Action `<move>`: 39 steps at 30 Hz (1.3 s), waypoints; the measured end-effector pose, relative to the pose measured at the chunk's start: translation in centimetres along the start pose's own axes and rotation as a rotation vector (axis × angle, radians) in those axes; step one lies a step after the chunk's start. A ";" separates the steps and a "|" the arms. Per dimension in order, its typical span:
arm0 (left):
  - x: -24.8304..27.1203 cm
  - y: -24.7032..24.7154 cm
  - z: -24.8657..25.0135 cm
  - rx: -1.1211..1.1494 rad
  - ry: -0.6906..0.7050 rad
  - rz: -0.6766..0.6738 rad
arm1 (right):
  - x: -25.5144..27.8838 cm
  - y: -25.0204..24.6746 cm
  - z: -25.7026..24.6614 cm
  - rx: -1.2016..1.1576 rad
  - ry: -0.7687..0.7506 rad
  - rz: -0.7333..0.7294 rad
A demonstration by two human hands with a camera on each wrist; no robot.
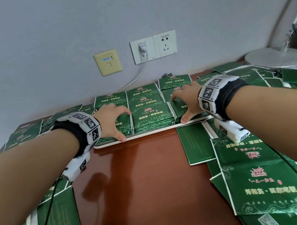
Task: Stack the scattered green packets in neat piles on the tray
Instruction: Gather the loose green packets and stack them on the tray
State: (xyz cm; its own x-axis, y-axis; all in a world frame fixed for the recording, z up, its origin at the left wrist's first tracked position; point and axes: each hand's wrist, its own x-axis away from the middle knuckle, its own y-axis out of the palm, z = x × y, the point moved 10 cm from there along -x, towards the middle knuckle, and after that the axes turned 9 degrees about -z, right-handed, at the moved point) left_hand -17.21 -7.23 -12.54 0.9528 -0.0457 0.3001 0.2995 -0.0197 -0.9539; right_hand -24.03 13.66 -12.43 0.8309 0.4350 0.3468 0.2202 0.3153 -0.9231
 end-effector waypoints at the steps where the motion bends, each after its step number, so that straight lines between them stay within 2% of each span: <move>1: 0.1 0.0 0.1 -0.006 -0.004 0.001 | 0.1 0.0 -0.1 0.012 0.008 0.000; 6: 2.0 -0.6 0.3 -0.018 -0.024 0.016 | 1.5 -0.8 -1.4 0.046 0.010 0.017; 12: 7.1 -1.1 -1.1 -0.045 -0.081 0.015 | 4.2 -2.8 -5.1 0.105 -0.034 0.080; 18: 13.6 0.8 -4.3 -0.059 -0.177 0.001 | 6.2 -3.7 -12.7 0.169 -0.151 0.126; 24: 19.3 3.9 -7.4 -0.075 -0.259 -0.077 | 7.9 -2.8 -22.5 0.233 -0.317 0.087; 29: 23.5 5.4 -10.6 -0.079 -0.315 -0.132 | 9.2 -2.2 -29.6 0.157 -0.434 0.026; 32: 25.8 6.2 -12.8 -0.075 -0.374 -0.116 | 9.9 -1.4 -32.7 0.161 -0.471 -0.029; 39: 29.0 7.6 -15.9 -0.072 -0.488 -0.075 | 10.2 0.0 -37.3 0.175 -0.541 -0.021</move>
State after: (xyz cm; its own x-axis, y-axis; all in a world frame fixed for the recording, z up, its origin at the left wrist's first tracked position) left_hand 11.91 -24.62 -11.01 0.8459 0.4311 0.3139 0.3802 -0.0749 -0.9218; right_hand 3.51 -13.35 -15.13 0.4368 0.7830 0.4428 0.1070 0.4435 -0.8898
